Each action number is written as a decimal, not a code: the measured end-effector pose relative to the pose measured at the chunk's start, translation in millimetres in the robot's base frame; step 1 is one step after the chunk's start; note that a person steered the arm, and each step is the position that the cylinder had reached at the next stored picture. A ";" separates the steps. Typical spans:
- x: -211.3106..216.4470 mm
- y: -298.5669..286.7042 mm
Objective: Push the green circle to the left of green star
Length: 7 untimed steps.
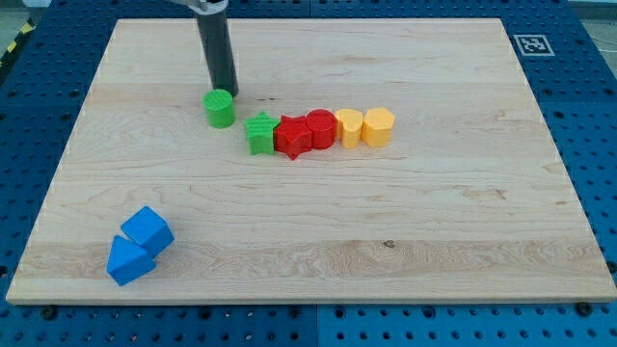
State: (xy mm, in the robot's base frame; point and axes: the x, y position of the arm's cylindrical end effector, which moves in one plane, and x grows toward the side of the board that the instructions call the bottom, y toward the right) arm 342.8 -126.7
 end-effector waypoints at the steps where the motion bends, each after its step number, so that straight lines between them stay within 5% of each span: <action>1: -16.2 -27.5; 3: 25.5 -24.3; 5: 2.9 -5.7; 7: 29.6 24.8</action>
State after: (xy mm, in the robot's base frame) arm 372.4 -102.0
